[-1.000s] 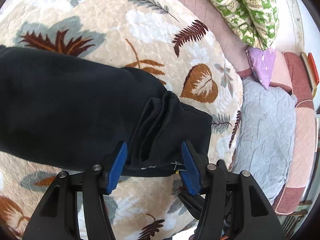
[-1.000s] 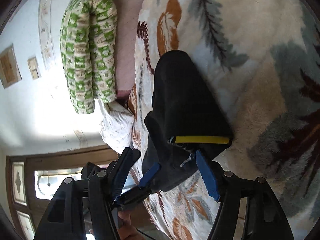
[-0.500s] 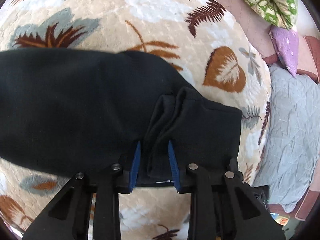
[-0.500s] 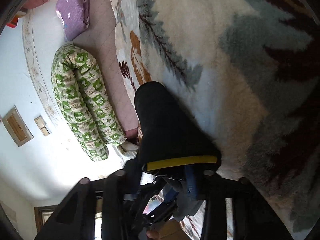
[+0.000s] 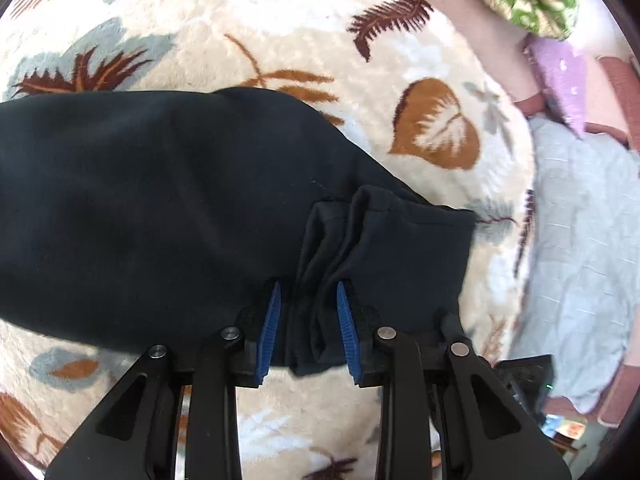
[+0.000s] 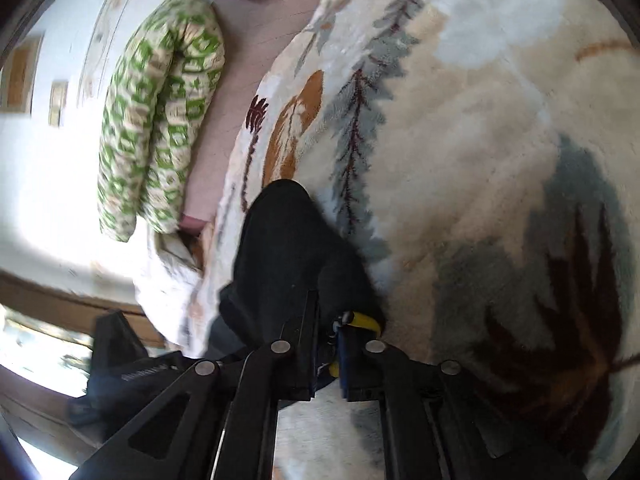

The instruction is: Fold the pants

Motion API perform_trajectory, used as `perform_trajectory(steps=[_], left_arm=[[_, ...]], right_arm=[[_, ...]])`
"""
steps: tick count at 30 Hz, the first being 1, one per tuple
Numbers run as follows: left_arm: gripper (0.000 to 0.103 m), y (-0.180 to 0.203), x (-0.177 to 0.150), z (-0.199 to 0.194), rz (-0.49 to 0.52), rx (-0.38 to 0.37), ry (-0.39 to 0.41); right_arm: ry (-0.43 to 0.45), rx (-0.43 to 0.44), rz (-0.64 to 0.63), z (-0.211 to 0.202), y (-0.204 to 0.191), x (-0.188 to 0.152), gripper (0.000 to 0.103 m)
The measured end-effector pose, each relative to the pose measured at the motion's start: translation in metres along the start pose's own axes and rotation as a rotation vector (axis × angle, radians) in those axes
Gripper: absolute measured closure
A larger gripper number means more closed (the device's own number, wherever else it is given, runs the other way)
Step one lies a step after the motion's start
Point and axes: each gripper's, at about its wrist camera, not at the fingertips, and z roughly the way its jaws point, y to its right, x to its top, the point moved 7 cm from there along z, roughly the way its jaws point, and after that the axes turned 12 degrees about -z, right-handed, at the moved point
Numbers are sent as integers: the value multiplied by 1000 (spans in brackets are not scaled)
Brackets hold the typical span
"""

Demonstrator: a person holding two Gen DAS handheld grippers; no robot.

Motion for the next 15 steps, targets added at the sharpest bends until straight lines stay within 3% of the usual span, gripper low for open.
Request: perform_trajectory(steps=[3,4,6,10,12,15], left_arm=[[77,-23,2,-29,-23,-32,25],[76,-30,5,-37,-34,-42,36],[76,-53,12,-63,-76,-77,64],[76,-98,29,-112,-61,-57,171],[76,-130,39,-142,-52,0,255],[76,-169,50,-168,-79,34,309]], right_arm=[[-21,114,194,-19,6,-5,67],[-16,127,232,-30,7,-8,62],[2,140,233,-49,3,-8,62],[34,154,135,-70,-25,-7,56],[-2,142,57,-62,-48,-13,53],[-82,115,-120,-33,-89,-36,49]])
